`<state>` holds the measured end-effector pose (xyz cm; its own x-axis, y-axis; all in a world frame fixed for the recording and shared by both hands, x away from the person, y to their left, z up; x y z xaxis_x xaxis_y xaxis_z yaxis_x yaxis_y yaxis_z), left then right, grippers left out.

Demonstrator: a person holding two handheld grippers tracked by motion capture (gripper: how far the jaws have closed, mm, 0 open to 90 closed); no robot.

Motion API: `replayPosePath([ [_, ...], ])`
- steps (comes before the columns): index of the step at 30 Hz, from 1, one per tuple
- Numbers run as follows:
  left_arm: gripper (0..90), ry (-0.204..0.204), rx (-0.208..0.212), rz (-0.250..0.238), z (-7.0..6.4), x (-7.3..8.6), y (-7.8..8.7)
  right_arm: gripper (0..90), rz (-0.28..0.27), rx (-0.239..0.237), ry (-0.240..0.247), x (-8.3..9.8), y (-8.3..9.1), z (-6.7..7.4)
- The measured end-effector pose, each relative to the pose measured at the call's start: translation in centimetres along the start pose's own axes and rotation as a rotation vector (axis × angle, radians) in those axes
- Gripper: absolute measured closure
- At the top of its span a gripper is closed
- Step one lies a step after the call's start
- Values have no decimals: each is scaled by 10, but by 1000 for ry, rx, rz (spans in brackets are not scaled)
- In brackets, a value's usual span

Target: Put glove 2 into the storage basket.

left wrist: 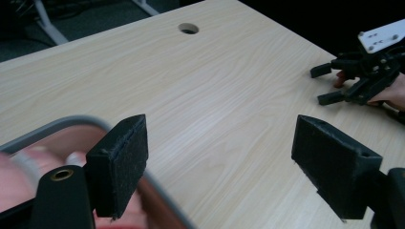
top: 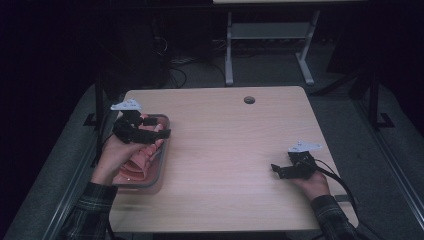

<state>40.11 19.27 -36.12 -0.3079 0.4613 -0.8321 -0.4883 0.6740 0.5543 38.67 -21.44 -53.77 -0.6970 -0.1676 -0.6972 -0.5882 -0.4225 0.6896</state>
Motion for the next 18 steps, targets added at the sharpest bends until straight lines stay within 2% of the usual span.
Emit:
replayPosePath([
  [1,196,-9,6,0,-8,-3,-5,137,0,0,0,0,0,0],
  [2,196,-9,6,0,-8,-3,-5,137,0,0,0,0,0,0],
  [3,196,-26,19,1,-18,-6,-12,137,0,0,0,0,0,0],
  [4,196,-26,19,1,-18,-6,-12,137,0,0,0,0,0,0],
  [6,196,-37,44,-3,-34,-9,-26,137,0,0,0,0,0,0],
  [9,196,-54,53,-3,-42,-10,-33,136,0,-1,0,0,0,0],
  [11,184,-66,69,-1,-55,-11,-45,136,0,-1,0,0,0,0],
  [14,183,-80,77,8,-63,-10,-53,136,0,-1,0,0,0,0],
  [16,181,-100,84,23,-72,-6,-64,136,0,-1,0,0,0,0],
  [18,181,-100,86,25,-75,-5,-68,136,0,-1,1,0,0,0],
])
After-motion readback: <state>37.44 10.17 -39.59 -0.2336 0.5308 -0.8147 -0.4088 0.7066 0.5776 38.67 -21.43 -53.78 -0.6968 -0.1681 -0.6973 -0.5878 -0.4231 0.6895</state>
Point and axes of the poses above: each handheld gripper's, and its own axes: y roughly backward along the jaws, x roughly out of its underside, z roughly to its left, the point moved 8 cm from there along -y, roughly forward along the jaws, and after that the axes turned 13 degrees about -y, right-handed, at the moved point
